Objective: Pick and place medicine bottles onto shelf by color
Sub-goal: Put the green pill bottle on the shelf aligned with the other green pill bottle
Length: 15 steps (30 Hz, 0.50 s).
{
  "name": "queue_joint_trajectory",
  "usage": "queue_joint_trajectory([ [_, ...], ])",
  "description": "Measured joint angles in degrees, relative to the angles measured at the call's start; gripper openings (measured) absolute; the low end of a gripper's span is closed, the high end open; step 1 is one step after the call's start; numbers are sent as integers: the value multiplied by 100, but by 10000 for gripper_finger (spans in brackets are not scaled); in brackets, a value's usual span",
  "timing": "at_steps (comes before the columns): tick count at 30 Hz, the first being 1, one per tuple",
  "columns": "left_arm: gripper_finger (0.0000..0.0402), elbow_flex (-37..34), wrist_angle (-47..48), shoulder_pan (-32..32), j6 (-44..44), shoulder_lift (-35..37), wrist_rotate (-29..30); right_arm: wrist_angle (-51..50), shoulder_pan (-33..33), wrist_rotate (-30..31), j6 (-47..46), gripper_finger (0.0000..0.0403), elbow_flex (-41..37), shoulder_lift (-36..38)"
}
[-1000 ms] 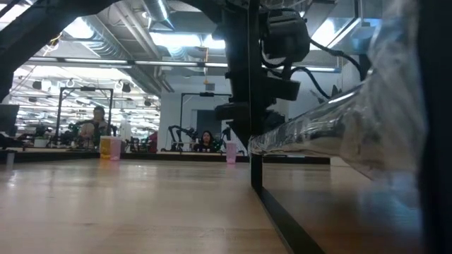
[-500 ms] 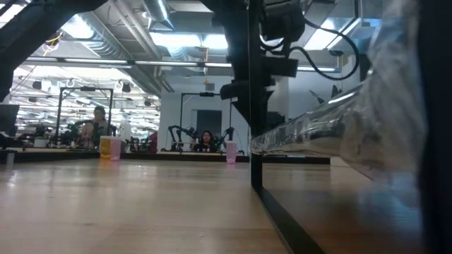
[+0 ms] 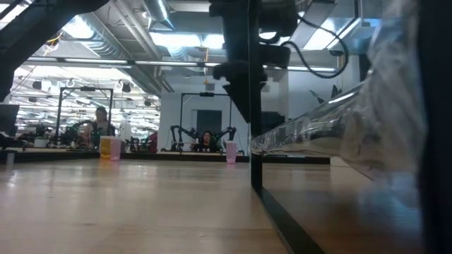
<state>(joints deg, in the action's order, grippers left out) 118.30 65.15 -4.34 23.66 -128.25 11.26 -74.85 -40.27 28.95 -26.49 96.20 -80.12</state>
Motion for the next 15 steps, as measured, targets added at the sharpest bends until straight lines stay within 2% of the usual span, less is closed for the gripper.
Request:
queue_joint_trajectory([
  [4,169,1,218,-166,-186,136,-312,12,0,-59,-13,284,0,0],
  [10,169,0,446,-339,-402,524,-319,5,2,-41,-16,284,-12,-7],
  [15,169,0,679,-354,-560,912,-331,-6,2,265,-79,284,-247,-17],
])
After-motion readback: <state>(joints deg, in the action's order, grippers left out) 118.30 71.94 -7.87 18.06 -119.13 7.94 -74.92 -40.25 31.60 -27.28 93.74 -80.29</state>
